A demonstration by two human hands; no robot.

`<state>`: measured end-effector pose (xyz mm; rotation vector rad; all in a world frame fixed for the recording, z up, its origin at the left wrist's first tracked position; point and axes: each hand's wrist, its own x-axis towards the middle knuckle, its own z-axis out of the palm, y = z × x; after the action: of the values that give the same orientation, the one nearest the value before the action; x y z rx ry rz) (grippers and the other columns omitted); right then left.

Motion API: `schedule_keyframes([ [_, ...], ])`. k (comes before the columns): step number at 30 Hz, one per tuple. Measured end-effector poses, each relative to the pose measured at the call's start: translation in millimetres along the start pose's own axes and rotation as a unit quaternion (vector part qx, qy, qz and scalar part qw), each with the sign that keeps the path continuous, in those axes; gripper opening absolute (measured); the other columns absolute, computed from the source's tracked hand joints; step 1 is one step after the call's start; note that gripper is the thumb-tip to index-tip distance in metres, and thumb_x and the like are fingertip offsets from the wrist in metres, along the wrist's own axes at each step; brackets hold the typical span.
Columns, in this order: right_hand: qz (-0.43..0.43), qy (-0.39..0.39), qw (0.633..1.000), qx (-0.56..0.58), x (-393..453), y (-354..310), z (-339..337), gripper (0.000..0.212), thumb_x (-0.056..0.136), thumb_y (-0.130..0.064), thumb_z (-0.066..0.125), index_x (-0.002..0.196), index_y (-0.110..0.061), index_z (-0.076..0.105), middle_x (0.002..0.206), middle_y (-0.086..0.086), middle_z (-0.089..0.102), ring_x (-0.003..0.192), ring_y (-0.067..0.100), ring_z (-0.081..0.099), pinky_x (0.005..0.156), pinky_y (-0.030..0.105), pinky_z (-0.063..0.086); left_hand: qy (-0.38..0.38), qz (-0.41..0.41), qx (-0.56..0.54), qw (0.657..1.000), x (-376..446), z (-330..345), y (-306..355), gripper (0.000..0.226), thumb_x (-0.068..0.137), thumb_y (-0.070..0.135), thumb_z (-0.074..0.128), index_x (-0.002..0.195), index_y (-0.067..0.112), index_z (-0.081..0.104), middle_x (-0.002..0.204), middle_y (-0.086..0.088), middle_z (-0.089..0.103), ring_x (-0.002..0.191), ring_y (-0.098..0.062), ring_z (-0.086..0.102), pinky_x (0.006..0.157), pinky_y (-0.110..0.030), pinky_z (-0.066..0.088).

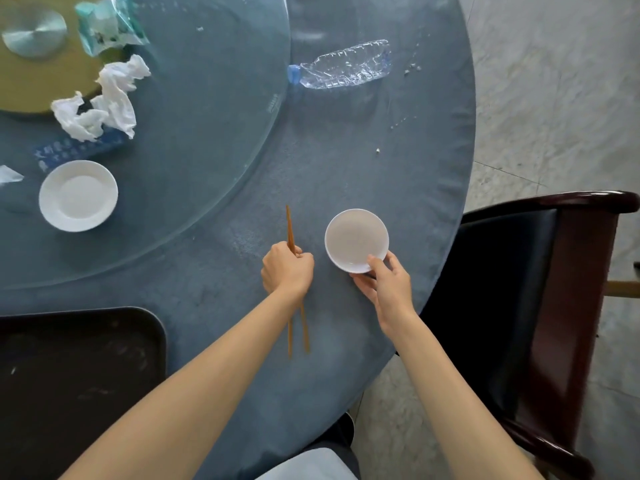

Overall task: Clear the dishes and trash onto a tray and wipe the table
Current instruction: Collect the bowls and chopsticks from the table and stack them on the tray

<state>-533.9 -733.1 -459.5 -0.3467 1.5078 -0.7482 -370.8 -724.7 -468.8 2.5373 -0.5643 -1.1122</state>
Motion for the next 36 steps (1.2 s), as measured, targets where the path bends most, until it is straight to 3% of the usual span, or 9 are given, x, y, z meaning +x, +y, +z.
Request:
schedule_keyframes([
  [3, -0.002, 0.0, 1.0, 0.002, 0.7, -0.8, -0.3, 0.029, 0.102, -0.008, 0.056, 0.127, -0.016, 0.068, 0.123, 0.01, 0.073, 0.109, 0.026, 0.074, 0.076, 0.024, 0.062, -0.036, 0.049, -0.05, 0.997, 3.9, -3.7, -4.5, 0.022, 0.096, 0.013, 0.05, 0.097, 0.015, 0.072, 0.092, -0.004, 0.074, 0.095, -0.029, 0.072, 0.091, -0.039, 0.055],
  [6, -0.005, -0.002, 1.0, 0.001, -1.6, -2.0, 0.6, 0.031, 0.102, -0.005, 0.053, 0.129, -0.013, 0.067, 0.123, 0.01, 0.073, 0.107, 0.023, 0.074, 0.077, 0.024, 0.062, -0.114, 0.041, -0.145, 0.982, 4.0, -10.3, -6.6, 0.026, 0.106, 0.017, 0.039, 0.109, 0.011, 0.065, 0.095, -0.003, 0.069, 0.075, -0.021, 0.074, 0.082, -0.04, 0.06],
  [9, -0.011, 0.0, 1.0, -0.004, -8.3, -5.2, 0.8, 0.033, 0.1, -0.005, 0.054, 0.128, -0.012, 0.067, 0.124, 0.011, 0.073, 0.109, 0.025, 0.074, 0.076, 0.022, 0.061, -0.166, 0.018, -0.21, 0.963, -2.2, -24.4, -9.7, 0.026, 0.107, 0.023, 0.038, 0.11, 0.014, 0.062, 0.089, -0.003, 0.065, 0.06, -0.012, 0.06, 0.064, -0.032, 0.056],
  [16, -0.032, -0.021, 0.999, -0.008, -43.2, -11.0, 4.2, 0.033, 0.1, -0.008, 0.055, 0.131, -0.015, 0.067, 0.123, 0.008, 0.074, 0.103, 0.026, 0.076, 0.077, 0.021, 0.061, -0.202, 0.003, -0.3, 0.932, -20.6, -73.8, -38.2, 0.02, 0.104, 0.025, 0.04, 0.105, 0.019, 0.059, 0.066, 0.006, 0.039, 0.047, -0.008, 0.033, 0.048, -0.024, 0.035],
  [20, -0.031, -0.046, 0.998, -0.036, -75.0, 6.6, 19.4, 0.034, 0.1, -0.01, 0.056, 0.131, -0.018, 0.067, 0.12, 0.006, 0.076, 0.096, 0.02, 0.078, 0.093, 0.031, 0.058, -0.222, -0.021, -0.404, 0.887, -38.4, -113.0, -72.1, 0.027, 0.108, 0.031, 0.037, 0.105, 0.016, 0.058, 0.063, 0.006, 0.037, 0.046, -0.007, 0.029, 0.044, -0.022, 0.028],
  [22, -0.024, -0.067, 0.996, -0.059, -94.3, 23.0, 31.2, 0.034, 0.1, -0.011, 0.057, 0.131, -0.018, 0.067, 0.119, 0.007, 0.077, 0.094, 0.02, 0.079, 0.095, 0.032, 0.058, -0.225, -0.029, -0.454, 0.861, -48.8, -133.8, -96.4, 0.03, 0.109, 0.029, 0.035, 0.109, 0.012, 0.06, 0.061, 0.006, 0.039, 0.047, -0.008, 0.03, 0.043, -0.021, 0.027],
  [26, -0.014, -0.118, 0.988, -0.101, -140.6, 67.1, 60.1, 0.031, 0.1, -0.009, 0.055, 0.128, -0.013, 0.068, 0.107, 0.01, 0.077, 0.088, 0.019, 0.079, 0.073, 0.02, 0.061, -0.201, -0.02, -0.52, 0.83, -70.9, -176.2, -164.4, 0.032, 0.11, 0.021, 0.032, 0.121, 0.007, 0.058, 0.064, 0.004, 0.044, 0.05, -0.007, 0.035, 0.044, -0.021, 0.029],
  [31, -0.008, -0.168, 0.974, -0.153, -203.7, 139.8, 96.5, 0.027, 0.1, -0.007, 0.056, 0.122, -0.011, 0.071, 0.113, 0.016, 0.074, 0.099, 0.024, 0.076, 0.071, 0.021, 0.061, -0.153, 0.006, -0.576, 0.803, -97.9, -227.7, -278.6, 0.031, 0.111, 0.022, 0.036, 0.13, 0.008, 0.056, 0.068, 0.004, 0.051, 0.054, -0.008, 0.042, 0.045, -0.02, 0.037],
  [36, -0.019, -0.202, 0.957, -0.206, -272.9, 229.0, 126.3, 0.021, 0.102, -0.01, 0.058, 0.112, -0.018, 0.074, 0.101, 0.009, 0.08, 0.093, 0.022, 0.079, 0.071, 0.023, 0.062, -0.105, 0.021, -0.626, 0.773, -136.5, -279.2, -406.0, 0.029, 0.11, 0.018, 0.04, 0.131, 0.008, 0.057, 0.071, 0.005, 0.058, 0.058, -0.007, 0.05, 0.048, -0.02, 0.042],
])
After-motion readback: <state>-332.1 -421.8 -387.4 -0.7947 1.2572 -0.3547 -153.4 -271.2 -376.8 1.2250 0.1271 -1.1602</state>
